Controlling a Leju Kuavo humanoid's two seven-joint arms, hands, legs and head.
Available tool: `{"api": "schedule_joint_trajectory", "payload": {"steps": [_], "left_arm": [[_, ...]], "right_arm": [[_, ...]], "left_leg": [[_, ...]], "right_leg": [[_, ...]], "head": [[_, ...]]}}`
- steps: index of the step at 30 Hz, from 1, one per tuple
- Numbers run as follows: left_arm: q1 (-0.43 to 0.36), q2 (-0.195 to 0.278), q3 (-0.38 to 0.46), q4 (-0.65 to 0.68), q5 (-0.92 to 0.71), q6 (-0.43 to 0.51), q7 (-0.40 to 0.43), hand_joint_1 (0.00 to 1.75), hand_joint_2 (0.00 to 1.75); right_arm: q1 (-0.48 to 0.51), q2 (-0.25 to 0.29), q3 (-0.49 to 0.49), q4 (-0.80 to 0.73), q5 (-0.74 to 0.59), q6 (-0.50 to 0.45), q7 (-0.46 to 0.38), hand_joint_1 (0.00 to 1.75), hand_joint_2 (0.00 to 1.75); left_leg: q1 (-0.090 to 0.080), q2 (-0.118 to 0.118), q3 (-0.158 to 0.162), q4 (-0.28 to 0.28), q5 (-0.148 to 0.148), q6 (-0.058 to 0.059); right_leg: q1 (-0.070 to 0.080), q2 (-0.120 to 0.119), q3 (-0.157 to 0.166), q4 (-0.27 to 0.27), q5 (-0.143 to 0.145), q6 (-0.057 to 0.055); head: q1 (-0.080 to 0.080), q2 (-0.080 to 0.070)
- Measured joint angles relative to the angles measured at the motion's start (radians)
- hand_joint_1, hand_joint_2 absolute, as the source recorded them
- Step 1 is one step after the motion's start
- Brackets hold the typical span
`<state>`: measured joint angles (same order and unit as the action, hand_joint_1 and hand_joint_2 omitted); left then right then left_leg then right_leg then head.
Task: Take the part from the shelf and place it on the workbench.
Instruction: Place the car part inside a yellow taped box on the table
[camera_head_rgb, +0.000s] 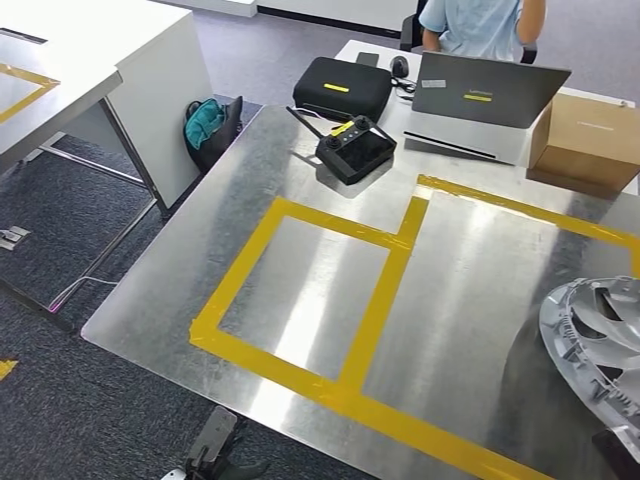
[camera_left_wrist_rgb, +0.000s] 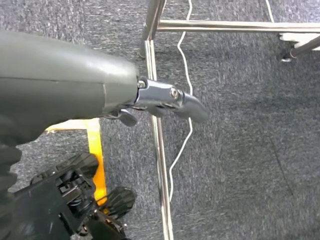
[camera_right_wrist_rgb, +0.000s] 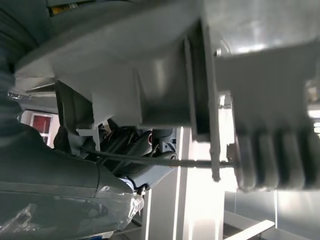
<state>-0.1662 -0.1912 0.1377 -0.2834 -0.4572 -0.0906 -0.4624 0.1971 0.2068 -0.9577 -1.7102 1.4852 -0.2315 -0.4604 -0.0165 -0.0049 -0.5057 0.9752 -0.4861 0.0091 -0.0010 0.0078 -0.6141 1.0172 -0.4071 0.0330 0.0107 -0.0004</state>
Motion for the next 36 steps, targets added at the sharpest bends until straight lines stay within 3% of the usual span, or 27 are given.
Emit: {"api": "schedule_joint_trajectory", "payload": {"steps": [7, 17, 23, 30, 34, 36], "left_arm": [[-0.005, -0.002, -0.004, 0.0, -0.022, -0.007, 0.004, 0.0, 1.75], [-0.01, -0.002, -0.023, 0.0, -0.052, 0.0, 0.005, 0.0, 1.75], [-0.012, -0.001, -0.029, 0.0, -0.06, 0.007, 0.003, 0.0, 1.75], [-0.016, 0.001, -0.036, 0.0, -0.069, 0.018, 0.007, 0.0, 1.75], [-0.017, 0.002, -0.036, 0.0, -0.07, 0.027, 0.007, 0.0, 1.75], [-0.018, 0.003, -0.037, 0.0, -0.075, 0.03, 0.007, 0.0, 1.75]], "right_arm": [[0.063, -0.143, 0.322, 0.076, -0.084, -0.059, 0.23, 1.75, 1.75], [0.135, -0.284, 0.726, 0.087, -0.179, -0.156, 0.352, 1.75, 1.75], [0.151, -0.337, 0.852, 0.07, -0.227, -0.179, 0.396, 1.75, 1.75], [0.164, -0.364, 0.897, 0.067, -0.257, -0.206, 0.446, 1.75, 1.75], [0.176, -0.365, 0.897, 0.065, -0.277, -0.207, 0.471, 0.0, 1.75], [0.18, -0.365, 0.893, 0.064, -0.279, -0.206, 0.474, 0.0, 1.75]], "left_leg": [[-0.001, 0.0, -0.001, 0.0, 0.003, 0.003], [-0.002, -0.002, -0.003, 0.0, 0.004, 0.004], [-0.002, -0.002, -0.002, 0.0, 0.006, 0.004], [-0.002, -0.002, -0.003, 0.0, 0.007, 0.005], [-0.002, -0.002, -0.003, 0.0, 0.007, 0.005], [-0.002, -0.002, -0.004, 0.0, 0.007, 0.005]], "right_leg": [[-0.001, 0.0, 0.0, -0.002, 0.003, 0.003], [-0.002, -0.001, -0.001, -0.002, 0.004, 0.003], [-0.002, -0.001, -0.001, -0.004, 0.006, 0.003], [-0.002, -0.001, -0.001, -0.007, 0.008, 0.005], [-0.002, -0.001, -0.001, -0.008, 0.009, 0.005], [-0.002, -0.001, -0.001, -0.009, 0.009, 0.005]], "head": [[0.0, 0.0], [0.0, 0.0], [0.0, 0.0], [0.0, 0.0], [0.0, 0.0], [0.0, 0.0]]}}
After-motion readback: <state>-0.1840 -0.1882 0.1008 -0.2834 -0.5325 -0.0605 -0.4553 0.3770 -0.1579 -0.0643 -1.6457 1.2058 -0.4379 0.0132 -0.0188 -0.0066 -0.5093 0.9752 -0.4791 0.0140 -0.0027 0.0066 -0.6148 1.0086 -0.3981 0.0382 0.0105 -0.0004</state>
